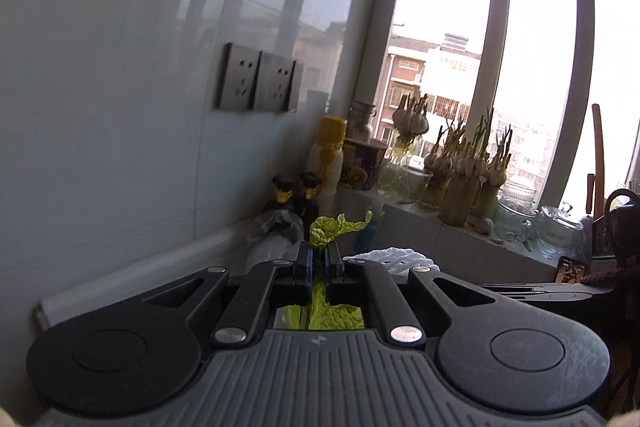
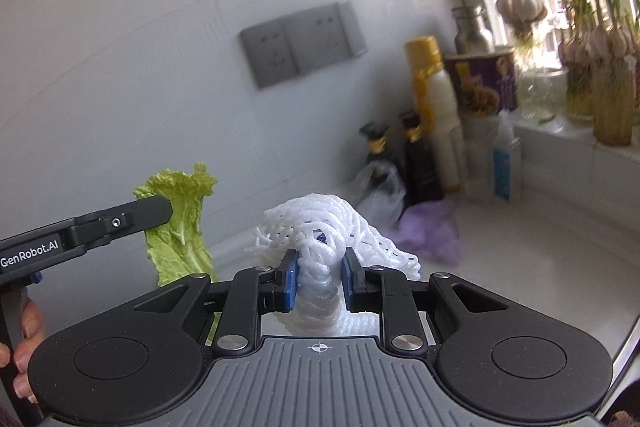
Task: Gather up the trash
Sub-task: 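Lift the lettuce leaf and white foam net with both tools off the counter, then carry the lettuce leaf and foam net with both tools to the wastebasket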
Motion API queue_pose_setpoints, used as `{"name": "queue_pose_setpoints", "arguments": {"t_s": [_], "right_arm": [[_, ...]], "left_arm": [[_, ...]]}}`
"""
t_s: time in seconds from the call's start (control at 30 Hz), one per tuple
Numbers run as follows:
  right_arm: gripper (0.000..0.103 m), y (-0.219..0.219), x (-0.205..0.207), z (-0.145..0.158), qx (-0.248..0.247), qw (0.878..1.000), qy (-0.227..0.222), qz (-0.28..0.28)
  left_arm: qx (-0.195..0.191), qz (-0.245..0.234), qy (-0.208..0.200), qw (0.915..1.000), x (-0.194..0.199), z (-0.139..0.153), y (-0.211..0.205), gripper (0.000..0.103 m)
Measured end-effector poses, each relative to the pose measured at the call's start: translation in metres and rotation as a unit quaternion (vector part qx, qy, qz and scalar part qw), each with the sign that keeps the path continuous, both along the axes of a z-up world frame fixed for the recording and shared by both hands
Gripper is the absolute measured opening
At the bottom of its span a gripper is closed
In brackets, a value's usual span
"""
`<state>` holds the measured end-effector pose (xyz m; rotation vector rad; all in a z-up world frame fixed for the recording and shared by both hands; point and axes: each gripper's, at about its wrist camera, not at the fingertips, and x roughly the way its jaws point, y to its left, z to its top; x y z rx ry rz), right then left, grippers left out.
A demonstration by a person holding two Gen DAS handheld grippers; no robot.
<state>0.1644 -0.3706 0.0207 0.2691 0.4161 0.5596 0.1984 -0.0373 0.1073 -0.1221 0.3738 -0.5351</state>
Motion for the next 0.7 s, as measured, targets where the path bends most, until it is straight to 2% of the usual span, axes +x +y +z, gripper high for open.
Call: {"name": "queue_pose_setpoints", "arguments": {"t_s": [0.23, 0.7], "right_arm": [[0.021, 0.031, -0.034, -0.011, -0.024, 0.998, 0.017, 0.048], [0.021, 0.098, -0.109, -0.036, -0.087, 0.985, 0.024, 0.148]], "left_arm": [[-0.014, 0.016, 0.067, 0.9975, -0.023, -0.027, 0.041, 0.005], [0.013, 0.011, 0.124, 0.9921, -0.085, -0.069, 0.102, 0.005]]}}
